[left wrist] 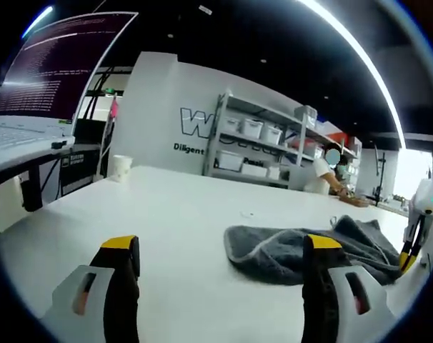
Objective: Open the folded towel by lifting each exposed corner and separating the folded layers until the towel lies flat within the target outline without major curled edges
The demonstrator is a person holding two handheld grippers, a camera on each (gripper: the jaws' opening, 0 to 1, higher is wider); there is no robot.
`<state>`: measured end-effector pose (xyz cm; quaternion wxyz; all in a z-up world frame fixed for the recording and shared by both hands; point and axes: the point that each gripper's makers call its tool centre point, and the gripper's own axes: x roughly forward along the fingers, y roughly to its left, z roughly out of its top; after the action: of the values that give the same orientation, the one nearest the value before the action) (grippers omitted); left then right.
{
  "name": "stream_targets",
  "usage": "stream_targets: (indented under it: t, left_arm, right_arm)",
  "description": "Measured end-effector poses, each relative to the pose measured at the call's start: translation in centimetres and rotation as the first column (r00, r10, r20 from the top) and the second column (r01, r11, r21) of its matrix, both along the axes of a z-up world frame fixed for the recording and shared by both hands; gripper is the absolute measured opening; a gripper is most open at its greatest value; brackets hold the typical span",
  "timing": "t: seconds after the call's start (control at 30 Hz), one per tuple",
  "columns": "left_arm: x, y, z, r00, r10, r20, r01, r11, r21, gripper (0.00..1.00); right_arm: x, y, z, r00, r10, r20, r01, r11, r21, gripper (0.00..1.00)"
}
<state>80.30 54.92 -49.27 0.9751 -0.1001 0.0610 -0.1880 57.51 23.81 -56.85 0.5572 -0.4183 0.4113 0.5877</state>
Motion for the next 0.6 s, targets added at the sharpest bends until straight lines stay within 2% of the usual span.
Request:
stream_targets:
  t: [0.27, 0.4, 0.6]
  left_arm:
    - [-0.1, -0.1, 0.0, 1.0, -0.003, 0.001, 0.003, 1.0, 0.001, 0.93]
    - [-0.1, -0.2, 0.1, 1.0, -0.003, 0.003, 0.003, 1.0, 0.001, 0.93]
    - [-0.3, -0.3, 0.2, 1.0, -0.005, 0.006, 0.005, 1.0, -0.002, 0.93]
  right_arm:
    - [-0.2, -0.2, 0.0, 1.0, -0.002, -0.006, 0.002, 1.0, -0.004, 0.01]
    - [-0.3, -0.5, 1.1, 0.998, -0.042, -0.039, 0.044, 0.998, 0.034, 0.01]
    - [-0.5, -0.5, 3.4, 0.998, -0.048, -0.051, 0.054, 0.991, 0.124, 0.06]
